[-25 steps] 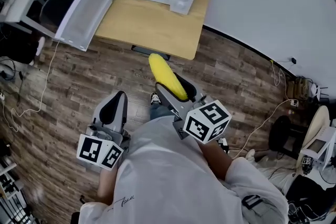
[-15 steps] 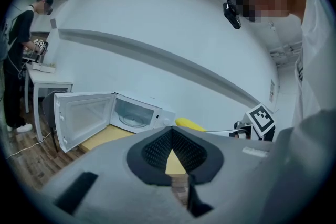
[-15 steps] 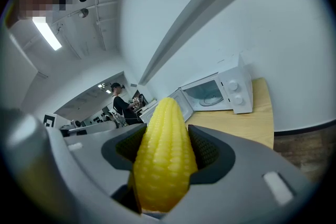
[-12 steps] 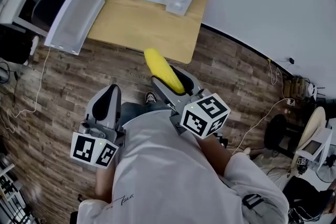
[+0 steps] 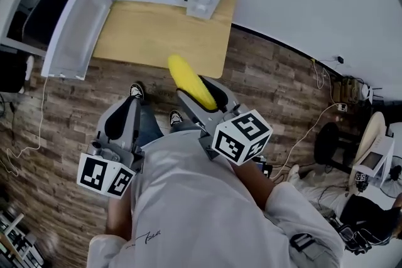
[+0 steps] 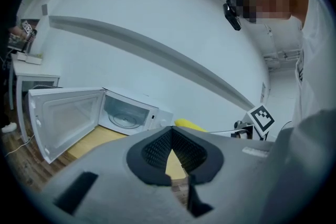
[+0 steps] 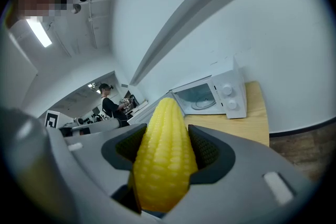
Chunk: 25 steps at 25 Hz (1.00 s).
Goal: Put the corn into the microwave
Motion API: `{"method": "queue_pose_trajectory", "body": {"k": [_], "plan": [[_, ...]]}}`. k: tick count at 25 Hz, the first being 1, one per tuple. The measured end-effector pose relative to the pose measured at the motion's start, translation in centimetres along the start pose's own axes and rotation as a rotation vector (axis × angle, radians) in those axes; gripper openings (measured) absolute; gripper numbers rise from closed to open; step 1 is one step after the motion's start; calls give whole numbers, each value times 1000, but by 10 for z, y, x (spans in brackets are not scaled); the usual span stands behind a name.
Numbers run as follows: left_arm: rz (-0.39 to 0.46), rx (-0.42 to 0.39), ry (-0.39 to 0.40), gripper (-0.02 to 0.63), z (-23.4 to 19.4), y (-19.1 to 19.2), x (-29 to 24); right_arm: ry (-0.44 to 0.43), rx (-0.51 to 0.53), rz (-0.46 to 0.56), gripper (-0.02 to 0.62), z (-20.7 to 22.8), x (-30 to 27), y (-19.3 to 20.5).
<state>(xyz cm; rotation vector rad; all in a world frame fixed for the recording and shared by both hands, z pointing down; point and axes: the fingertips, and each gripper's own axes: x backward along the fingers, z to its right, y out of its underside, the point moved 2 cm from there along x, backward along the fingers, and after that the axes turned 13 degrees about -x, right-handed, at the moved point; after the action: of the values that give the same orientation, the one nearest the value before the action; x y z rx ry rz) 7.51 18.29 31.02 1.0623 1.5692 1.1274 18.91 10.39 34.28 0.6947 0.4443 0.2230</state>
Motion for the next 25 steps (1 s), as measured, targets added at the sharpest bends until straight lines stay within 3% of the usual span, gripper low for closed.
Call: {"method": "queue_pose_trajectory", "body": {"k": [25], "plan": [[-7,-35,275,-9,-165,-74,-72,160,-124,112,261,-23,-160,-57]]}}
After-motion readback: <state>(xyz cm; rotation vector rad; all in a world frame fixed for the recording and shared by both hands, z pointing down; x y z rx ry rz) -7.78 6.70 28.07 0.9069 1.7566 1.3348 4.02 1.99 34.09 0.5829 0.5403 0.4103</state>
